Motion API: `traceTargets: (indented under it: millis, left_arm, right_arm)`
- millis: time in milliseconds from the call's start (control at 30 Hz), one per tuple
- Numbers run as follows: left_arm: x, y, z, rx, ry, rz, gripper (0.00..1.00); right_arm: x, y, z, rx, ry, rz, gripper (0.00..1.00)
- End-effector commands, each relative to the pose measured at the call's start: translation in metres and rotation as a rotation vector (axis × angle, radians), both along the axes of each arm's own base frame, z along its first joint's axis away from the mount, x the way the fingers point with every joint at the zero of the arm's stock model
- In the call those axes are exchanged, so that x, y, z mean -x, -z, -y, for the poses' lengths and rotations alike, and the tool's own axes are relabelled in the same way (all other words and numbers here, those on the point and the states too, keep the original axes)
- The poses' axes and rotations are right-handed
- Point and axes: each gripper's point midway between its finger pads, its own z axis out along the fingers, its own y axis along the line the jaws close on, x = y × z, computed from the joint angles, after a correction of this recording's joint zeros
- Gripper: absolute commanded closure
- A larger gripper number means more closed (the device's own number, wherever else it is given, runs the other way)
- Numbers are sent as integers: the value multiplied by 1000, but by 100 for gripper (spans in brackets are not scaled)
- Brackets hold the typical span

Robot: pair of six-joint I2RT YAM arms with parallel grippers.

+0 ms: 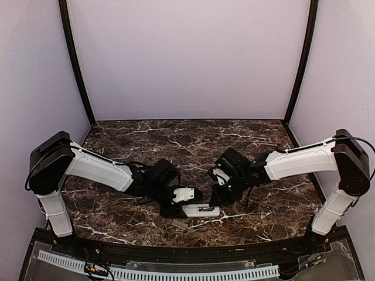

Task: Load the batteries into the remote control
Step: Load the battery into the battery compartment.

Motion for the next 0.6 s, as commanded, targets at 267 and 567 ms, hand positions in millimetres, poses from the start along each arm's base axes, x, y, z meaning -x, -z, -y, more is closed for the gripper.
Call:
traceTargets:
  millis: [267,567]
  left_arm:
    - [9,15,-11,-60,11,-35,74]
    - [7,15,-11,-64,2,-33,100]
  right_arm:
    - [4,-18,5,11,49,-6,81]
    - [9,-11,1,-3,52,-46,81]
